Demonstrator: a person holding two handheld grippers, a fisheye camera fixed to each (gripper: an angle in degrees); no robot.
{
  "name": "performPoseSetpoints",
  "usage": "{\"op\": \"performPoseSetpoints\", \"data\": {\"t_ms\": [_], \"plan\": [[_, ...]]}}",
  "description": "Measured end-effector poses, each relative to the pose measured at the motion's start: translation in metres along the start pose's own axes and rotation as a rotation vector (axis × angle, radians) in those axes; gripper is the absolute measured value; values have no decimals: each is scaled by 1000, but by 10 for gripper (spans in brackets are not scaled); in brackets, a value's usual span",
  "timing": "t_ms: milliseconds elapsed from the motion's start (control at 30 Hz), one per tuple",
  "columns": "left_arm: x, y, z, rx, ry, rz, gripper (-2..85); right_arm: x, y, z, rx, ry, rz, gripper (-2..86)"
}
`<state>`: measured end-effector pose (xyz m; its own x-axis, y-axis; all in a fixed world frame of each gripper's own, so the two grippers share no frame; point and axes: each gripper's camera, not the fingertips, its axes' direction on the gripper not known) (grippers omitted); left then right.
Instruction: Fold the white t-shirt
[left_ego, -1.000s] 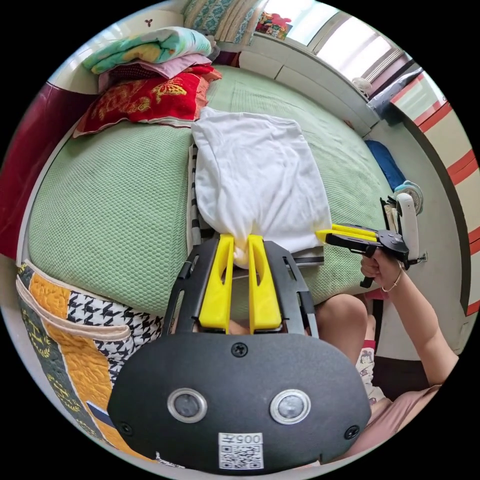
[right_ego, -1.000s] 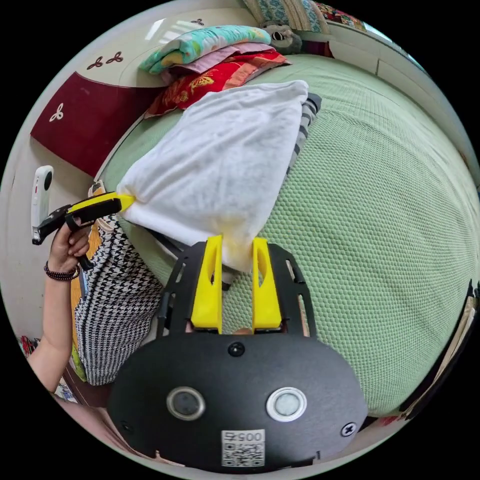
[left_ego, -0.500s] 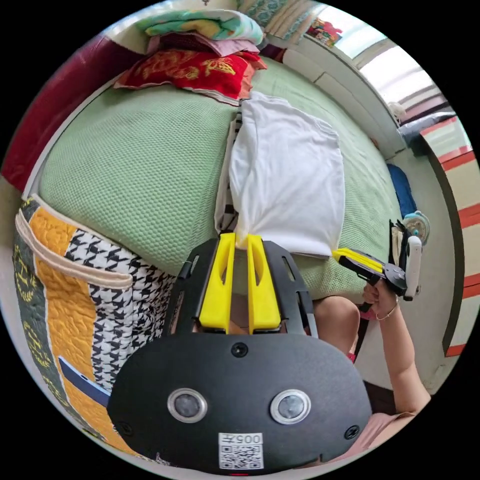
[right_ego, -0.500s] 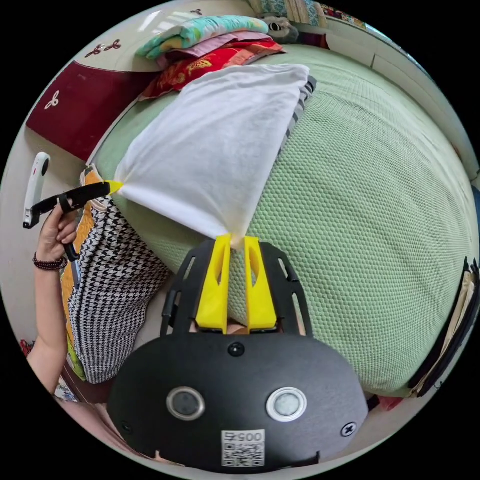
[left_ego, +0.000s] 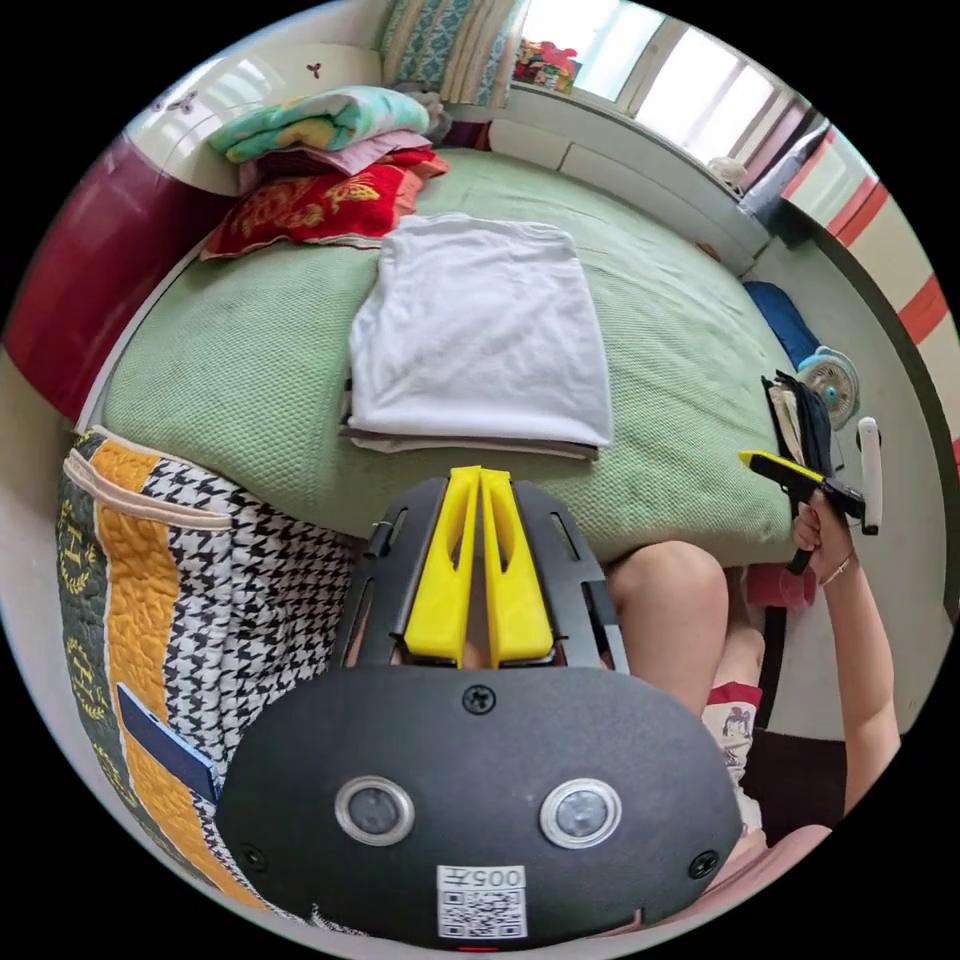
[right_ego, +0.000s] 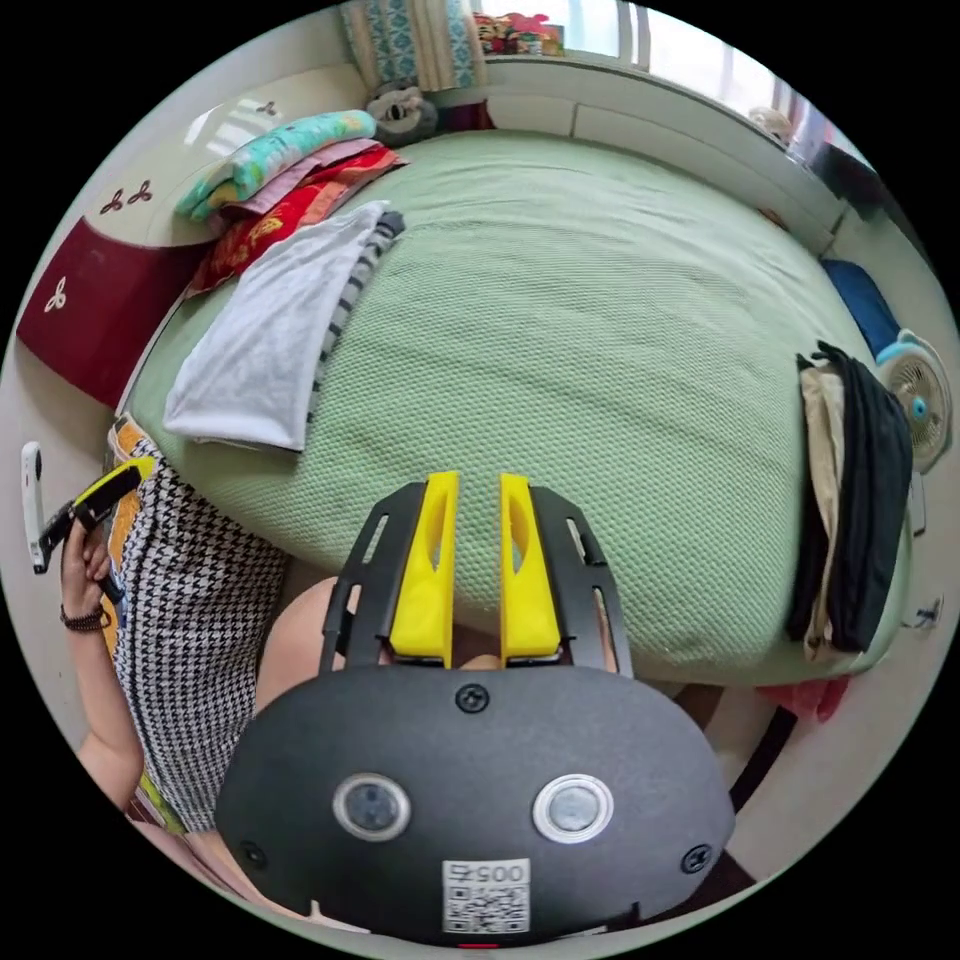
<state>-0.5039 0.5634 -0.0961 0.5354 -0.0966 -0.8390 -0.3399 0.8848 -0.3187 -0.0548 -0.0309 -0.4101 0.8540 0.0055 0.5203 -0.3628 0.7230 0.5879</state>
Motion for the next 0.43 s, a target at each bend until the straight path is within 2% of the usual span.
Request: {"op": "performPoseSetpoints", "data": {"t_ms": [233,433], "plan": [[152,26,47,-32,104,233,-6,123,53,-85,96,203,264,73],[294,40,103,-69,157,433,-6,206,102,-149,174,285,415,75]]}}
